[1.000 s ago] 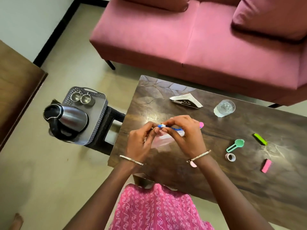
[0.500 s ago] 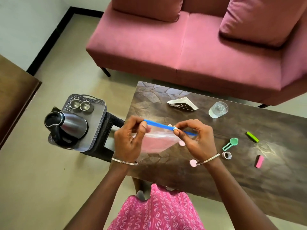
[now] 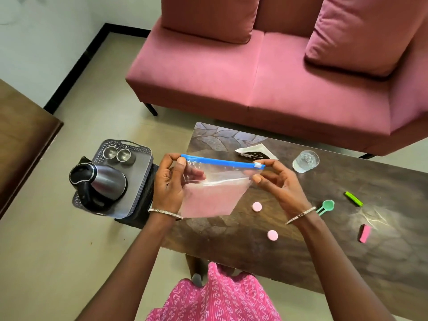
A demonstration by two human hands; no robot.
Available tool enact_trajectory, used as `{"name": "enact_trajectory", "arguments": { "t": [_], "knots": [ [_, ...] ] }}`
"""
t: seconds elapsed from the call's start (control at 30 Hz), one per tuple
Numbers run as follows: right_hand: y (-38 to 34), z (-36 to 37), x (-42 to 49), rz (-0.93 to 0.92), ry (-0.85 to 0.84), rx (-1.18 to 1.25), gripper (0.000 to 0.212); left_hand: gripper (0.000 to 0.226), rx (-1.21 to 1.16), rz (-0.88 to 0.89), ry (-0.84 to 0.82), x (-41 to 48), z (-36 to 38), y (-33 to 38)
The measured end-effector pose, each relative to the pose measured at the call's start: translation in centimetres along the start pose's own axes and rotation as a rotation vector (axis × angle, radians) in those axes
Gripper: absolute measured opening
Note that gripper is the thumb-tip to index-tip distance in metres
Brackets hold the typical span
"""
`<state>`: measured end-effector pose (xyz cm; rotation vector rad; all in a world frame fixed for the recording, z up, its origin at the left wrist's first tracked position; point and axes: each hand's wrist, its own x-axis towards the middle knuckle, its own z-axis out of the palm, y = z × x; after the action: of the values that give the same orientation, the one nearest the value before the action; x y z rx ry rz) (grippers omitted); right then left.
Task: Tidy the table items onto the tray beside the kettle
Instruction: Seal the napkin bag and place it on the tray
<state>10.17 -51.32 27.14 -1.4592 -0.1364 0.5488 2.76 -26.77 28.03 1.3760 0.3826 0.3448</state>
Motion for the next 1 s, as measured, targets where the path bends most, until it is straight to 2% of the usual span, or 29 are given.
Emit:
{"name": "enact_trajectory", "arguments": {
  "t": [0.07,0.1,0.27,0.4,0.5,0.53,0.63,0.73,0.87,1.0],
  "knots": [
    [0.9,1.4,0.5,0.038,0.006,0.056,0.043,0.023,-0.064,-0.013,0.013,0.5,-0.1,0.4],
    [1.3,2.0,0.8,0.045,0.039,0.052,0.04,0.02,-0.084,-0.019,0.032,0.7,-0.1,0.5],
    [2.6,4.2,1.4,0.065,0.226,0.101,0.009,0.004,-0.163,-0.156,0.201,1.0,-1.0,-0.6],
    [2.7,5.4,1.7,0.07,0.252,0.12,0.009,0.021,-0.026,-0.255,0.257,0.2,-1.9,-2.9],
    [2.6,5.5,2.2,0.049,0.276,0.082,0.002,0.037,0.004,-0.251,0.289,-0.9,-2.5,-4.2],
    [2.6,5.4,2.4,0.028,0.287,0.061,0.009,0.041,0.003,-0.236,0.301,-1.2,-2.7,-4.4],
    [2.2,5.3,2.8,-0.076,0.218,-0.111,0.035,0.039,0.029,-0.165,0.309,-1.5,-3.1,-4.0],
    [1.6,6.0,3.4,-0.142,0.108,-0.209,0.039,0.027,0.053,-0.14,0.305,-0.8,-3.6,-3.3],
    [1.2,7.3,4.5,-0.189,-0.057,-0.332,0.037,0.021,-0.091,-0.239,0.277,0.1,-5.5,-2.3],
    [1.4,9.3,6.6,-0.093,-0.133,-0.404,0.053,0.036,-0.093,-0.289,0.258,1.6,-8.5,-1.8]
  ]
}}
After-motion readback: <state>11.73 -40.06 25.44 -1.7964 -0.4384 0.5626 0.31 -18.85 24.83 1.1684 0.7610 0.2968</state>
